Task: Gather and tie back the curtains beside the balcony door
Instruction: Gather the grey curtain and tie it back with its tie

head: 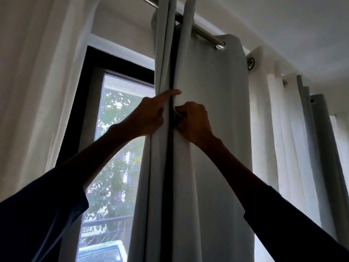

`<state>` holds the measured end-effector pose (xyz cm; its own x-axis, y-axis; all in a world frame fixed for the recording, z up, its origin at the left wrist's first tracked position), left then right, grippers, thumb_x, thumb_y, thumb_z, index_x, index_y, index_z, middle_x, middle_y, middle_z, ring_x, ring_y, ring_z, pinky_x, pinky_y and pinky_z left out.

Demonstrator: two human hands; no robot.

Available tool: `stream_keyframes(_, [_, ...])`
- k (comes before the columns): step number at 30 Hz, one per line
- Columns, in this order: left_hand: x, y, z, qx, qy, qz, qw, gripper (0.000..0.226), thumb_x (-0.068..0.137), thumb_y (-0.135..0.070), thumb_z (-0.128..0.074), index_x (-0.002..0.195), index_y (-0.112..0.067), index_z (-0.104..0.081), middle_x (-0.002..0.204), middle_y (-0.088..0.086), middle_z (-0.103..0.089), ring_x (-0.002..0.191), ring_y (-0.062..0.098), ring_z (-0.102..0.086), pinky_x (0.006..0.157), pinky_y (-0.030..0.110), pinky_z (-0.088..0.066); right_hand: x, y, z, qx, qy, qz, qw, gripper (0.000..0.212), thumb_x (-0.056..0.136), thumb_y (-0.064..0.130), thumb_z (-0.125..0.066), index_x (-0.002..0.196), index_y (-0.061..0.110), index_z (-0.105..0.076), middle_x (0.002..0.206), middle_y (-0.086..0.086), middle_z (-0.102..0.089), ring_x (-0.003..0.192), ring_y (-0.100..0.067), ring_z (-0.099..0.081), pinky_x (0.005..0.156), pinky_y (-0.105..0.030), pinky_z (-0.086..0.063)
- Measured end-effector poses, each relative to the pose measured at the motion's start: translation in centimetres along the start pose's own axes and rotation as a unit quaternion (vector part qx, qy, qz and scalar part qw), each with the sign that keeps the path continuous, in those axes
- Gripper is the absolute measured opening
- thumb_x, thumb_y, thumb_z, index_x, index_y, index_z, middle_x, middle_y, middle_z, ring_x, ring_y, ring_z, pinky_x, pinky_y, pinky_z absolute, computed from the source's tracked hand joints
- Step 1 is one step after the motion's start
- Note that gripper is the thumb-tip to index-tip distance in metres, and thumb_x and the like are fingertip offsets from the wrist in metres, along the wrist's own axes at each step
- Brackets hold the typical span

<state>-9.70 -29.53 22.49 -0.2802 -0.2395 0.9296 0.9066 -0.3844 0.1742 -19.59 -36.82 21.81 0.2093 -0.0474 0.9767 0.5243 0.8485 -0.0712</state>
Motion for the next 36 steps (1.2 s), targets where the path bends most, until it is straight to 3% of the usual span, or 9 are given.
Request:
stream_keyframes(4, [0.4, -1.4, -1.6, -0.008, 0.075, -0.029, 0.997, 0.076, 0.084, 0.014, -0.051, 0.153, -0.012, -0.031, 0.083, -0.005, -0.065, 0.072, 0.007, -0.06, 0.068, -0.004, -0.036, -0.7, 2.8, 1.1, 0.017, -0.022, 0.042, 0.999, 0.024, 0.088, 0.005, -0.064, 0.066, 0.015, -0.062, 0.067, 0.007, -0.049, 0.057, -0.004, -0.037, 0.053, -0.015, -0.03])
stream_keyframes(9, [1.1, -0.5, -2.9, 0.0, 0.137, 0.005, 0.991, 0.072, 0.09, 0.003, -0.06, 0.153, -0.01, -0.027, 0.126, 0.017, -0.064, 0.115, 0.028, -0.061, 0.086, 0.011, -0.035, -0.8, 3.3, 1.4, 0.03, -0.02, 0.06, 0.998, 0.016, 0.089, 0.007, -0.068, 0.101, 0.01, -0.078, 0.094, -0.003, -0.072, 0.082, -0.002, -0.053, 0.066, 0.004, -0.032])
stream_keyframes(18, [1.9, 1.3, -3.3, -0.228, 0.126, 0.176, 0.949, 0.02, 0.094, -0.016, -0.048, 0.109, -0.005, -0.057, 0.083, 0.016, -0.057, 0.062, 0.007, -0.056, 0.051, 0.018, -0.041, -2.5, 3.1, 2.9, 0.144, -0.074, 0.05, 0.986, 0.011, 0.082, 0.001, -0.07, 0.078, 0.01, -0.073, 0.076, 0.006, -0.066, 0.064, -0.001, -0.054, 0.065, -0.006, -0.037])
stream_keyframes(23, [2.1, 2.9, -2.0, -0.139, -0.007, 0.159, 0.977, 0.035, 0.083, -0.035, -0.062, 0.103, -0.008, -0.073, 0.103, 0.003, -0.072, 0.098, 0.018, -0.065, 0.086, 0.026, -0.047, -3.4, 0.4, -0.2, 0.224, 0.008, -0.024, 0.974, 0.013, 0.091, 0.016, -0.07, 0.103, 0.016, -0.077, 0.103, 0.004, -0.072, 0.094, -0.007, -0.066, 0.073, -0.02, -0.054])
stream_keyframes(26, [1.0, 1.9, -2.2, -0.035, -0.059, 0.099, 0.993, 0.037, 0.07, -0.02, -0.063, 0.106, -0.016, -0.069, 0.106, 0.0, -0.071, 0.095, 0.018, -0.067, 0.086, 0.024, -0.049, -4.1, -2.5, 0.7, 0.163, -0.04, -0.032, 0.985, 0.022, 0.084, 0.016, -0.077, 0.105, 0.015, -0.077, 0.111, -0.001, -0.069, 0.106, -0.014, -0.064, 0.084, -0.026, -0.054])
stream_keyframes(28, [0.6, 1.5, -2.4, -0.041, -0.051, 0.089, 0.994, 0.048, 0.062, -0.015, -0.051, 0.107, -0.023, -0.067, 0.107, -0.004, -0.071, 0.088, 0.018, -0.068, 0.082, 0.032, -0.054, -4.3, -5.8, 2.2, 0.066, -0.116, -0.064, 0.989, 0.039, 0.079, 0.026, -0.079, 0.112, 0.006, -0.072, 0.119, -0.014, -0.065, 0.117, -0.031, -0.059, 0.1, -0.034, -0.044])
stream_keyframes(32, [0.7, 1.6, -2.8, -0.035, -0.016, 0.081, 0.996, 0.062, 0.064, -0.004, -0.044, 0.113, -0.033, -0.069, 0.123, -0.003, -0.068, 0.091, 0.01, -0.069, 0.084, 0.027, -0.055, -5.9, -16.5, 3.3, -0.003, -0.074, -0.36, 0.93, 0.103, 0.081, 0.058, -0.072, 0.155, 0.004, -0.024, 0.162, -0.022, -0.014, 0.151, -0.039, -0.012, 0.12, -0.051, -0.017])
stream_keyframes(34, [0.5, 1.6, -2.9, -0.031, -0.003, 0.074, 0.997, 0.063, 0.07, 0.005, -0.046, 0.115, -0.033, -0.069, 0.122, 0.0, -0.068, 0.069, -0.008, -0.062, 0.067, 0.011, -0.048, -7.1, -20.2, 3.1, 0.06, -0.04, -0.439, 0.895, 0.122, 0.075, 0.069, -0.072, 0.157, 0.002, -0.013, 0.163, -0.023, -0.016, 0.15, -0.04, -0.018, 0.12, -0.052, -0.022])
stream_keyframes(36, [0.3, 1.4, -2.9, -0.039, 0.001, 0.058, 0.998, 0.062, 0.074, 0.009, -0.046, 0.116, -0.031, -0.07, 0.122, 0.003, -0.069, 0.059, -0.012, -0.059, 0.058, 0.009, -0.046, -7.3, -21.1, 1.8, 0.127, -0.008, -0.445, 0.887, 0.12, 0.069, 0.073, -0.074, 0.152, 0.0, -0.027, 0.154, -0.019, -0.037, 0.139, -0.037, -0.039, 0.113, -0.044, -0.037])
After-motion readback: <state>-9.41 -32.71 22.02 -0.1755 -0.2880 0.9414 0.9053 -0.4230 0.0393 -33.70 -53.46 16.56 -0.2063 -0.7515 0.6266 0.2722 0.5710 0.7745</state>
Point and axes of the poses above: each hand's wrist, its own x-axis towards the middle knuckle, its own z-axis out of the back of the hand, y = z × x, the point moved 10 cm from there along x, towards the middle knuckle
